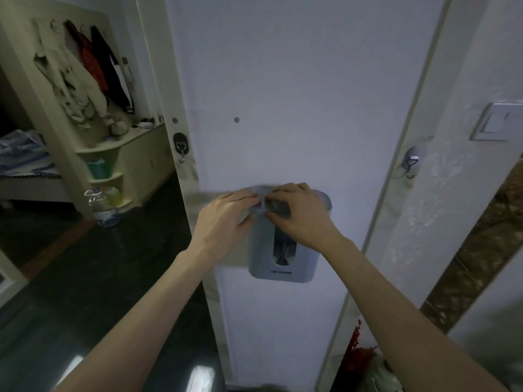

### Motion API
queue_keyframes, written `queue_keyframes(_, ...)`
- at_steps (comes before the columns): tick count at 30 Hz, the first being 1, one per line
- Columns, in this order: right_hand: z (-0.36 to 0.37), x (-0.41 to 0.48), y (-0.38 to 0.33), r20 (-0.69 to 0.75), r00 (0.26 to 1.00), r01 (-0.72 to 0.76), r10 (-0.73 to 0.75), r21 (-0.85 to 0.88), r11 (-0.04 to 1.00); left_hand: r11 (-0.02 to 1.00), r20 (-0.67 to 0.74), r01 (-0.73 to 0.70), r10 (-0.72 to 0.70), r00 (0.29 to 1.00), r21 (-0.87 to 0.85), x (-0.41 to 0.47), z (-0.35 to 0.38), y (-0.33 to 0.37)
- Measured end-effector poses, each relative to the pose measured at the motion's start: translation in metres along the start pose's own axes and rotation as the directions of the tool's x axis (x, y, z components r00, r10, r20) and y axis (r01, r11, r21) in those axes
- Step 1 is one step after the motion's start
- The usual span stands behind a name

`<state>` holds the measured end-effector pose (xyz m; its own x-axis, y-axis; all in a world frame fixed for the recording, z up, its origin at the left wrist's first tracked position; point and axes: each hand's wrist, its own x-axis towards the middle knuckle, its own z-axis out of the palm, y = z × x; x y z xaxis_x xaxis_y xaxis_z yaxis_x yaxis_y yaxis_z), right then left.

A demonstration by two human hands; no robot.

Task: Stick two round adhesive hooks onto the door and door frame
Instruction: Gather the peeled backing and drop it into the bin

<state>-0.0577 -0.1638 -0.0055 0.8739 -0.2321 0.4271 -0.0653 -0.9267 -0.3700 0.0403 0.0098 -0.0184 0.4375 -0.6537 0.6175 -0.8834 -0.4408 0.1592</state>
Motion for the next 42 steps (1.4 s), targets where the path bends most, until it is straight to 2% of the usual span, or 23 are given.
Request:
queue_keyframes(5,0.008,-0.007,-0.004,-0.084,0.996,-0.011,0.010,-0.008,1.000,0.996,-0.136,-0.063,0.055,0.989,-0.058,-0.006,0.010,-0.015)
queue_keyframes(8,0.014,-0.012,-0.007,-0.154,0.988,-0.007,0.007,0.001,1.000,0.993,-0.167,-0.071,0.054,0.984,-0.096,-0.005,0.010,-0.018)
queue_keyframes(14,0.014,-0.017,-0.019,-0.244,0.967,-0.060,0.078,0.082,0.995,0.968,-0.115,-0.072,0.046,0.992,-0.239,0.004,0.008,-0.019)
queue_keyframes(19,0.006,-0.024,-0.032,-0.274,0.947,-0.105,0.167,0.228,0.968,0.911,-0.056,0.009,-0.035,0.998,-0.411,0.010,-0.002,-0.014)
queue_keyframes(22,-0.003,-0.029,-0.033,-0.244,0.947,-0.110,0.208,0.360,0.926,0.869,-0.039,0.042,-0.070,0.997,-0.493,0.010,-0.007,-0.009)
queue_keyframes(26,-0.014,-0.036,-0.029,-0.171,0.962,-0.107,0.214,0.483,0.869,0.868,-0.011,0.054,-0.069,0.998,-0.494,0.008,-0.010,0.000)
queue_keyframes(34,-0.027,-0.075,0.011,-0.024,0.969,-0.197,0.247,0.533,0.823,0.860,0.082,0.129,-0.101,0.991,-0.493,-0.004,0.006,0.047)
queue_keyframes(42,-0.007,-0.144,0.056,0.112,0.942,-0.324,0.317,0.551,0.769,0.848,0.217,0.279,-0.199,0.956,-0.450,-0.057,0.056,0.099)
